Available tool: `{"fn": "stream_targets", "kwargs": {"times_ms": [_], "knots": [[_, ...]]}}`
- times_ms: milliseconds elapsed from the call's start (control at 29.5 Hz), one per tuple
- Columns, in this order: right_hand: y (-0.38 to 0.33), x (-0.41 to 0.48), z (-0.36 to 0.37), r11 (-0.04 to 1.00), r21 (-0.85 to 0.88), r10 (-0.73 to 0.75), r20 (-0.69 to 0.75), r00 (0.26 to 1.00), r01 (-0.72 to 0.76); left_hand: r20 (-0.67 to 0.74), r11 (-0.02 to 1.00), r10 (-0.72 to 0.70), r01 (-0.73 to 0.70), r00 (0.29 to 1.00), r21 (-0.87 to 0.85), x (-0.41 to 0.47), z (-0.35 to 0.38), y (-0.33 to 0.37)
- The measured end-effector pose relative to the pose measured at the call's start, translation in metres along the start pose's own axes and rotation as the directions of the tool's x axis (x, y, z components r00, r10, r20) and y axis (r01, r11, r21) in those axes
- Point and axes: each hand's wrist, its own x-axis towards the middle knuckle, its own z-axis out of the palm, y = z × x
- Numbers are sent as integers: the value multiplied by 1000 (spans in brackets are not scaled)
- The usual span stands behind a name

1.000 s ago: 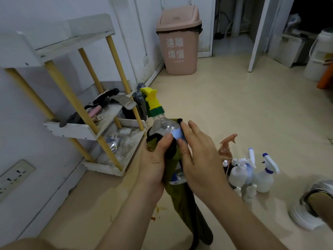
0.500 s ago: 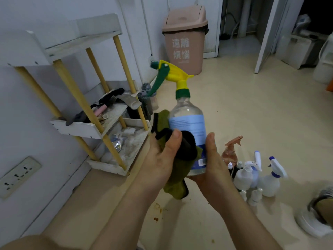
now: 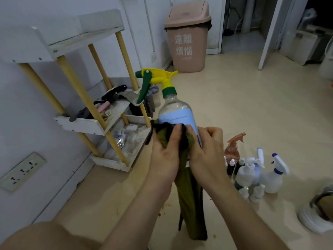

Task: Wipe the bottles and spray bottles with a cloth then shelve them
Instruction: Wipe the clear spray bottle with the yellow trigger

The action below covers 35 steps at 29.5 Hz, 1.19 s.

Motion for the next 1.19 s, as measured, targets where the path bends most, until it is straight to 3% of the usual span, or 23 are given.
{"fn": "stream_targets", "kwargs": {"times_ms": [102,169,237,305,373,440,508,576,610,644,712,779,813,915,983,1050,1118,1186], "knots": [[12,0,1,935,275,196,119,973,-222,126,910,170,-205,977,360,-1,-5,-13],[15,-6,-7,754,505,326,266,907,-419,251,696,261,-362,932,620,0,-11,-12],[18,-8,-15,642,595,295,390,872,-483,365,508,377,-520,851,687,3,-14,-11],[19,-2,-21,572,666,270,398,877,-479,419,455,469,-619,778,640,1,-11,-12],[21,5,-26,553,698,326,321,889,-455,382,568,503,-630,775,530,-1,-10,-14],[22,11,-33,521,718,356,309,882,-462,252,685,467,-527,847,503,1,-17,-10],[22,16,-48,444,750,362,350,864,-490,46,846,241,-233,969,479,11,-24,3],[19,19,-64,433,759,341,361,868,-486,-115,960,49,-15,992,281,22,-31,13],[16,19,-70,461,742,327,368,870,-487,-143,985,21,4,989,173,25,-29,20],[13,16,-73,503,711,317,378,870,-491,-130,997,14,-4,991,80,24,-25,26],[7,7,-68,581,654,303,380,874,-485,46,1000,17,-16,999,-26,16,-10,35],[-1,2,-52,612,659,276,341,899,-438,265,1000,23,-23,964,-3,3,5,36],[-3,3,-43,627,659,301,289,909,-416,296,1000,3,-5,955,6,-1,9,34],[3,19,-33,678,629,397,123,910,-381,328,999,11,-21,945,28,-5,9,25],[7,25,-36,705,595,416,95,905,-386,262,994,60,-82,963,74,-7,8,17],[11,24,-36,735,581,376,78,923,-348,165,990,127,-134,978,34,-8,11,12],[12,21,-34,759,570,333,76,940,-315,131,962,240,-254,962,100,-5,13,7],[11,15,-32,798,533,272,97,957,-281,91,962,220,-232,971,146,1,13,6]]}}
